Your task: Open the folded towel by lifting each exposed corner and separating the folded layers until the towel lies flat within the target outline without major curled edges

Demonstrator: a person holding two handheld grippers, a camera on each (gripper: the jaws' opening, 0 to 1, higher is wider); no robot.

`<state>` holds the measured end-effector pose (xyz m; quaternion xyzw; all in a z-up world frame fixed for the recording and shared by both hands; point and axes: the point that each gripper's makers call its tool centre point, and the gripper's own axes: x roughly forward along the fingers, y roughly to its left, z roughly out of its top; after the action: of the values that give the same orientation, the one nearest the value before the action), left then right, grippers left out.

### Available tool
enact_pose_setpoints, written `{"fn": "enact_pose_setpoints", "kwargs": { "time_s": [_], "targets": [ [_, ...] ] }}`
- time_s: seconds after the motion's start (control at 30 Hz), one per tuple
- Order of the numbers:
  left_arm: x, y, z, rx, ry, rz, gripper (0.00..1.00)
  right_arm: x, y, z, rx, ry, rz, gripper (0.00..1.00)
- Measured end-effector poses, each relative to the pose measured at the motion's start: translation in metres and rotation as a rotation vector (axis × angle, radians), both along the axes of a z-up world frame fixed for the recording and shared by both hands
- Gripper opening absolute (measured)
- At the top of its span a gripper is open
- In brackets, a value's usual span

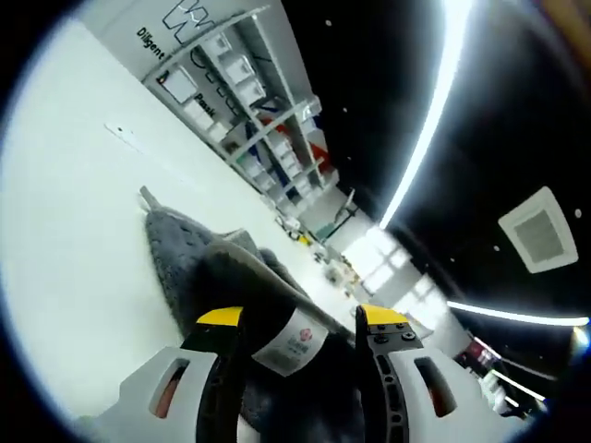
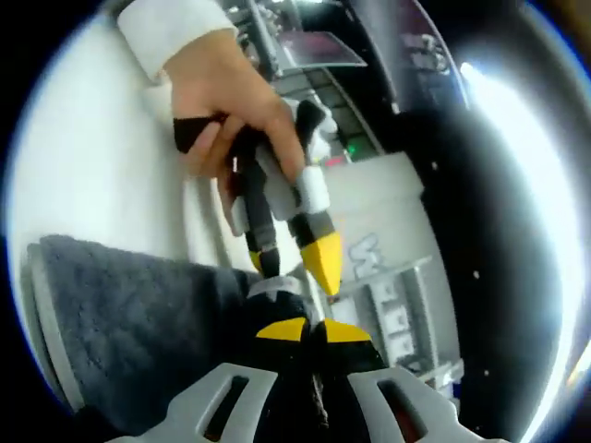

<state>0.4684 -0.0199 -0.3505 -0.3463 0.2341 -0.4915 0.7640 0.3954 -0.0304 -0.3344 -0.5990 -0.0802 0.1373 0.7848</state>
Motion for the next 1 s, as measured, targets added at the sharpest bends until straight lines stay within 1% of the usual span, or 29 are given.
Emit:
{"fn": "enact_pose_setpoints", "kwargs": {
  "time_s": [0.07, 0.1, 0.17, 0.23, 0.27, 0.33, 0.4, 0.5, 0.57, 0.6, 0.63, 0.67, 0.7, 0.73, 0.8, 0.83, 0.87, 0.9, 0.93, 0.97, 1.0],
  "targets": [
    [0.000, 0.000, -0.002, 0.008, 0.002, -0.001, 0.40, -0.002, 0.003, -0.001, -0.037, -0.012, -0.001, 0.00],
    [0.001, 0.000, -0.002, 0.012, -0.004, 0.003, 0.37, -0.004, 0.006, -0.001, -0.046, -0.021, 0.007, 0.00],
    [0.004, 0.002, -0.002, 0.029, -0.028, 0.002, 0.32, -0.006, 0.010, -0.003, -0.055, -0.019, 0.020, 0.00],
    [0.001, 0.002, -0.003, 0.064, -0.056, 0.002, 0.26, -0.006, 0.013, -0.007, -0.061, -0.007, 0.026, 0.00],
    [-0.007, 0.000, -0.005, 0.082, -0.068, -0.002, 0.23, -0.006, 0.015, -0.009, -0.053, 0.002, 0.030, 0.00],
    [-0.008, 0.000, -0.007, 0.100, -0.075, 0.002, 0.19, -0.006, 0.016, -0.014, -0.038, 0.025, 0.032, 0.00],
    [-0.010, 0.000, -0.011, 0.125, -0.075, 0.001, 0.16, -0.003, 0.014, -0.019, -0.021, 0.052, 0.011, 0.00],
    [-0.017, -0.001, -0.012, 0.160, -0.105, -0.003, 0.10, -0.003, 0.014, -0.024, 0.048, 0.102, 0.011, 0.01],
    [-0.024, -0.001, -0.009, 0.178, -0.138, -0.001, 0.08, -0.004, 0.014, -0.023, 0.094, 0.122, 0.011, 0.04],
    [-0.024, 0.000, -0.008, 0.178, -0.143, 0.000, 0.07, -0.006, 0.016, -0.023, 0.119, 0.139, 0.019, 0.06],
    [-0.025, 0.000, -0.007, 0.177, -0.149, 0.000, 0.07, -0.008, 0.018, -0.021, 0.152, 0.152, 0.030, 0.09],
    [-0.022, 0.002, -0.005, 0.170, -0.148, 0.001, 0.07, -0.010, 0.020, -0.019, 0.191, 0.171, 0.049, 0.11],
    [-0.023, 0.003, -0.003, 0.159, -0.145, -0.001, 0.06, -0.013, 0.022, -0.019, 0.237, 0.207, 0.067, 0.12],
    [-0.019, 0.005, -0.001, 0.145, -0.139, -0.002, 0.06, -0.014, 0.020, -0.017, 0.297, 0.244, 0.066, 0.15],
    [-0.019, 0.007, 0.002, 0.125, -0.135, 0.000, 0.06, -0.017, 0.018, -0.014, 0.392, 0.306, 0.083, 0.23],
    [-0.019, 0.008, 0.003, 0.118, -0.132, 0.000, 0.06, -0.017, 0.018, -0.012, 0.413, 0.325, 0.091, 0.26],
    [-0.025, 0.007, 0.004, 0.110, -0.137, -0.004, 0.06, -0.018, 0.016, -0.011, 0.452, 0.358, 0.102, 0.32],
    [-0.027, 0.006, 0.005, 0.108, -0.138, -0.004, 0.06, -0.019, 0.014, -0.010, 0.479, 0.377, 0.100, 0.35],
    [-0.029, 0.005, 0.006, 0.106, -0.140, -0.005, 0.06, -0.019, 0.010, -0.010, 0.501, 0.395, 0.103, 0.38],
    [-0.031, 0.005, 0.006, 0.107, -0.143, -0.005, 0.06, -0.019, 0.006, -0.009, 0.540, 0.414, 0.102, 0.38],
    [-0.024, 0.008, 0.008, 0.104, -0.148, -0.006, 0.06, -0.019, 0.001, -0.006, 0.584, 0.432, 0.102, 0.38]
  ]
}}
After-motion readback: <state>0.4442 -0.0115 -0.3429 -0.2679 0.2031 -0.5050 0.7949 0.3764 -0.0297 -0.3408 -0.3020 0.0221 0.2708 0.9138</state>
